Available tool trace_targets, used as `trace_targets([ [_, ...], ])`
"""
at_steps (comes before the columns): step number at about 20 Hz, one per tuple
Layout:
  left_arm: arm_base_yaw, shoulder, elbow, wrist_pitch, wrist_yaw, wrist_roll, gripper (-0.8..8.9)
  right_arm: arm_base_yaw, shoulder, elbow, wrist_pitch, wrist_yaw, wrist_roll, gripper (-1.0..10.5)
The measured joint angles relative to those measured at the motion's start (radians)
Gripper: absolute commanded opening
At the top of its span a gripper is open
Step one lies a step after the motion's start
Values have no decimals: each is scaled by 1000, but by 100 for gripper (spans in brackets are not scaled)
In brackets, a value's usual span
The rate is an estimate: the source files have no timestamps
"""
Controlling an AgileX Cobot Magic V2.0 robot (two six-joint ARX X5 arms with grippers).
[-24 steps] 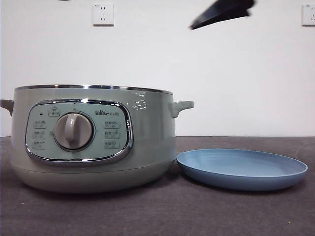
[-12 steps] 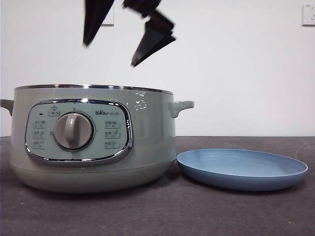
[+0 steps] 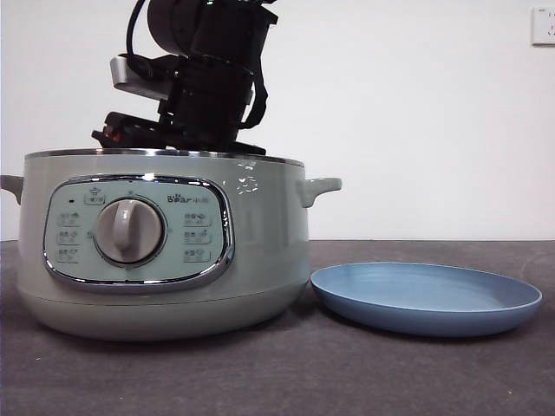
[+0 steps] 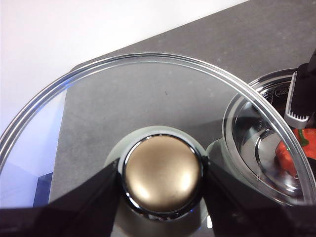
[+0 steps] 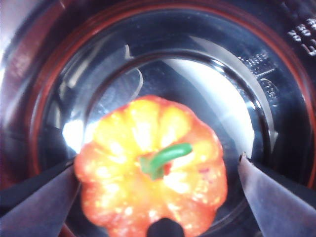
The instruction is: Take the pumpkin out from the steamer,put the pumpkin in the blue plate,close the lid
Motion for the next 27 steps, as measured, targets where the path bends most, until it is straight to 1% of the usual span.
trace_targets([
  [1,0,0,0,0,0,0,-8,1,-1,0,15,0,0,479],
  [2,0,0,0,0,0,0,-8,1,-1,0,13,0,1,309],
  [3,0,0,0,0,0,0,-8,1,-1,0,12,0,0,79],
  [4,0,0,0,0,0,0,-8,1,-1,0,12,0,1,-19],
  [7,0,0,0,0,2,0,-8,2,-2,0,10,0,1,-15],
  [9,0,0,0,0,5,0,-8,2,-26,0,-27,0,1,-15],
  [12,0,10,0,1,10,0,-8,-7,-182,0,-124,0,1,-15],
  [14,0,30,0,2,34,0,-8,-35,-286,0,-209,0,1,-15],
  [17,0,56,0,47,58,0,-8,-130,-428,0,-324,3,13,-15],
  [20,0,58,0,78,90,0,-8,-253,-505,1,-425,10,87,-15],
  [21,0,59,0,88,89,0,-8,-285,-519,-5,-444,33,104,-15],
  [23,0,60,0,98,89,0,-8,-340,-562,-63,-443,100,138,-15],
  [24,0,60,0,99,89,0,-8,-359,-602,-126,-438,130,156,-15],
  [25,0,60,0,99,89,0,-8,-373,-640,-188,-407,139,168,-15],
  [27,0,62,0,99,97,0,-8,-399,-738,-342,-280,138,187,-15],
])
